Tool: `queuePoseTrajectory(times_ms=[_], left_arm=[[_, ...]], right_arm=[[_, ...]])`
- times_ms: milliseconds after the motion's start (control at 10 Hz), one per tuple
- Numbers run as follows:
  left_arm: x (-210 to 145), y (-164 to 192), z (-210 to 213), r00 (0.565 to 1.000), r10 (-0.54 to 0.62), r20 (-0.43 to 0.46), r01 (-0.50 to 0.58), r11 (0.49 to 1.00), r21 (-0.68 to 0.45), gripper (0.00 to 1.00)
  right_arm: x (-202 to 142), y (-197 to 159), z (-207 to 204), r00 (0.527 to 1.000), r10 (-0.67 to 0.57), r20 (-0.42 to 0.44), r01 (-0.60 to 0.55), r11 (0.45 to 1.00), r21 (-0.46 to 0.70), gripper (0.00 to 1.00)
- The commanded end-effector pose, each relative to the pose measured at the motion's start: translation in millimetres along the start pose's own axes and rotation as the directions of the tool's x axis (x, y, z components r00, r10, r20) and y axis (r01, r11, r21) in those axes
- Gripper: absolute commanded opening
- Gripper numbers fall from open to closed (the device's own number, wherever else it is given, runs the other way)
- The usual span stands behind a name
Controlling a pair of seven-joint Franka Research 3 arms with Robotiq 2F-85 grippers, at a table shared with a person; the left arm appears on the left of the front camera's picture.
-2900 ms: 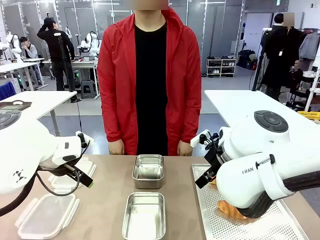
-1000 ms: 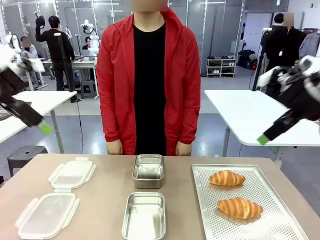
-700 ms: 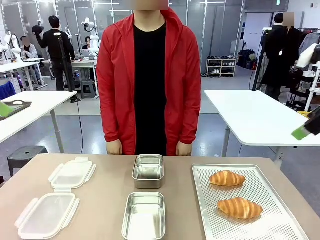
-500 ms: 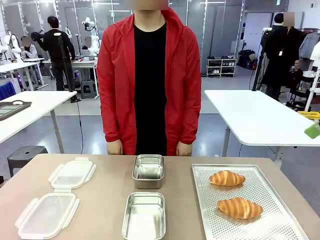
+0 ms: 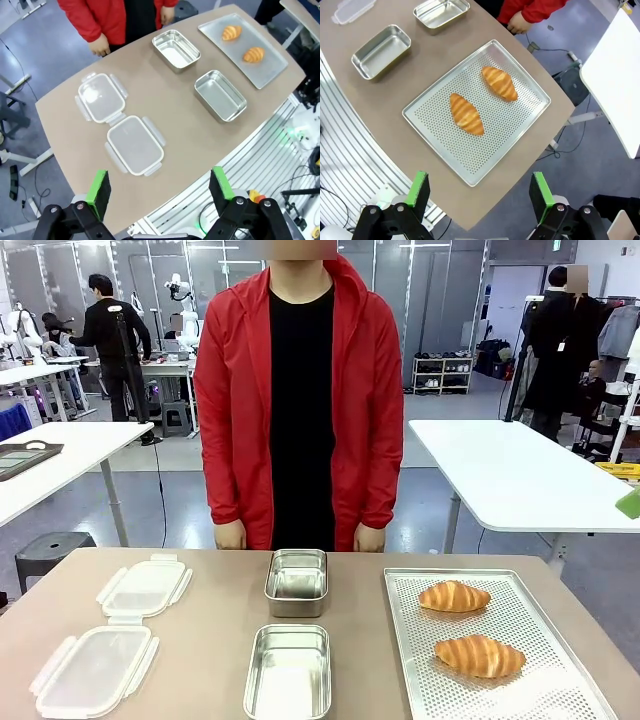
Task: Place the bread into the airtight container.
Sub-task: Pick up a Butter Roll and place it into an empty Airtight Container.
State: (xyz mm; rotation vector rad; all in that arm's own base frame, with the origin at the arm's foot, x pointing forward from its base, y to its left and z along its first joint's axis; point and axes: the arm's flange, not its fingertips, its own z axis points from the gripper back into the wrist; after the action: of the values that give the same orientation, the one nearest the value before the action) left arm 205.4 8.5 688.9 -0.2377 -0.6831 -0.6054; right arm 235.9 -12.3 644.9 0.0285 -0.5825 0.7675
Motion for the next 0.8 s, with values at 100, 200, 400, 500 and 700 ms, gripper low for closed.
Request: queuePoseTrajectory(times_ms=[100, 200, 400, 500, 700], left_arm=[[6.4, -1.5, -1.3, 1.000, -0.015, -0.003, 0.015, 1.000, -0.012, 1.00], [6.4, -1.5, -1.3, 1.000, -0.015, -0.003, 0.015, 1.000, -0.012, 1.00], [6.4, -1.5, -1.3, 1.000, -0.015, -0.003, 0.015, 1.000, -0.012, 1.00], [6.4, -1.5, -1.3, 1.000, -0.015, -0.003, 0.015, 1.000, -0.012, 1.00], [6.4, -1.5, -1.3, 1.000, -0.015, -0.003, 0.015, 1.000, -0.012, 1.00]], right_arm=[[0.3, -0.3, 0.7, 1.000, -0.001, 0.003, 0.001, 1.000, -0.010, 1.00], [0.3, -0.3, 0.7, 1.000, -0.001, 0.003, 0.001, 1.000, -0.010, 1.00], [16.8, 0.0, -2.2, 0.979, 0.205, -0.018, -0.205, 0.979, 0.008, 1.00], [33.7, 0.7, -8.8, 0.923, 0.383, -0.043, -0.384, 0.923, -0.012, 1.00], [64.4, 10.8, -34.9, 0.727, 0.686, -0.047, -0.686, 0.728, 0.013, 1.00]])
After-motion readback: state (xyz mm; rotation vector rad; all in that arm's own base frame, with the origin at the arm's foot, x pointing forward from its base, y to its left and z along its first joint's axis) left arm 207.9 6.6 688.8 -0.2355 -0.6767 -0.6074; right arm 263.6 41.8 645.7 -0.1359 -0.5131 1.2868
